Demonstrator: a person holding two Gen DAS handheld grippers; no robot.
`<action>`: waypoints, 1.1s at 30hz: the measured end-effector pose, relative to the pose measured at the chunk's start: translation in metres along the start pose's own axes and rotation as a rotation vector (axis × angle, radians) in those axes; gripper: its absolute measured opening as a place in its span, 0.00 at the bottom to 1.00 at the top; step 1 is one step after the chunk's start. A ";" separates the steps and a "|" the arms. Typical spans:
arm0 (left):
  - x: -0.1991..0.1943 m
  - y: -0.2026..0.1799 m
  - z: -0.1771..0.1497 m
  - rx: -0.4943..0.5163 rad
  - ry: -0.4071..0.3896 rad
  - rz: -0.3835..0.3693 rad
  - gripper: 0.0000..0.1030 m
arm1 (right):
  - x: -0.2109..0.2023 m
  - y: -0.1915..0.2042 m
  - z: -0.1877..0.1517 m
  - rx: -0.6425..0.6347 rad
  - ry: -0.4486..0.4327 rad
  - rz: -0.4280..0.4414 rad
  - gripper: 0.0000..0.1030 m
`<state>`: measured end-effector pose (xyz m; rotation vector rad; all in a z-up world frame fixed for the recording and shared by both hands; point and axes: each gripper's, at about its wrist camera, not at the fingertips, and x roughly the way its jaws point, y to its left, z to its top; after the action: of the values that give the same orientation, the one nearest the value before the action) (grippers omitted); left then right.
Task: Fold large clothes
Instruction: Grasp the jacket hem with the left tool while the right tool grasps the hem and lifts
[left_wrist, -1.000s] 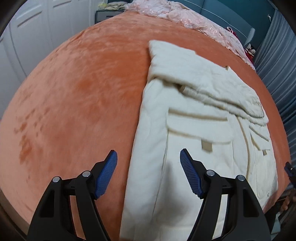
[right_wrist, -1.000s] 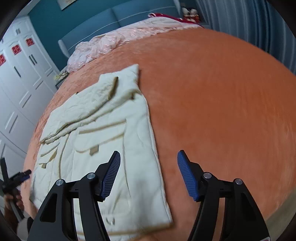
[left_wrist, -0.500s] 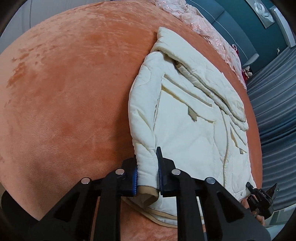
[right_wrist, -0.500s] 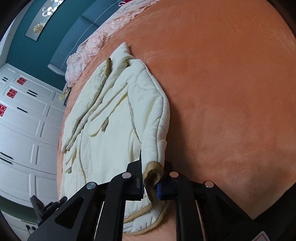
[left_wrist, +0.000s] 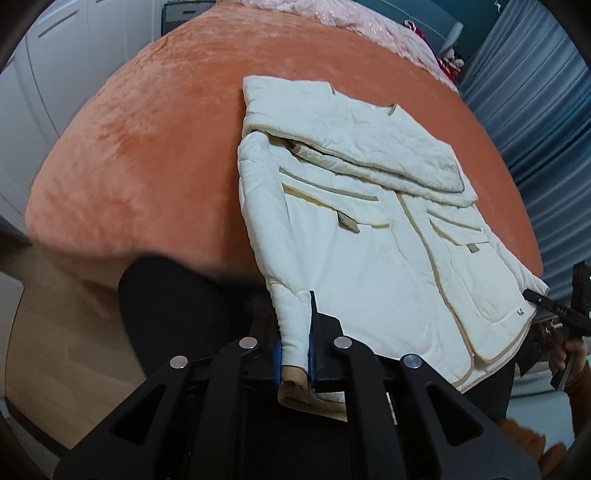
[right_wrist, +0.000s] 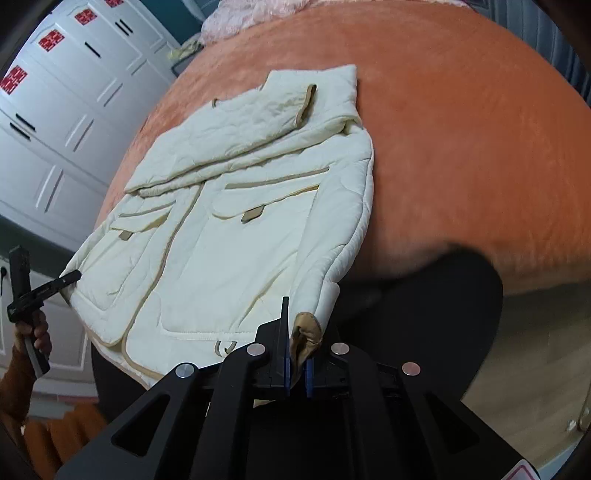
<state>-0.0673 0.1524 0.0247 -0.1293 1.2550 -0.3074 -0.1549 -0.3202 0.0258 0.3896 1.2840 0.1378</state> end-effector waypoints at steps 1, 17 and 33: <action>-0.007 0.000 -0.015 -0.007 0.032 -0.001 0.08 | -0.006 0.002 -0.015 0.007 0.036 0.005 0.05; -0.053 -0.013 0.095 -0.077 -0.417 -0.051 0.08 | -0.055 0.006 0.124 0.046 -0.445 0.116 0.05; 0.044 0.024 0.205 -0.253 -0.405 0.043 0.15 | 0.013 0.000 0.221 0.219 -0.658 0.196 0.29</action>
<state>0.1429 0.1474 0.0419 -0.3626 0.8880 -0.0767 0.0590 -0.3615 0.0645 0.6836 0.6100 0.0265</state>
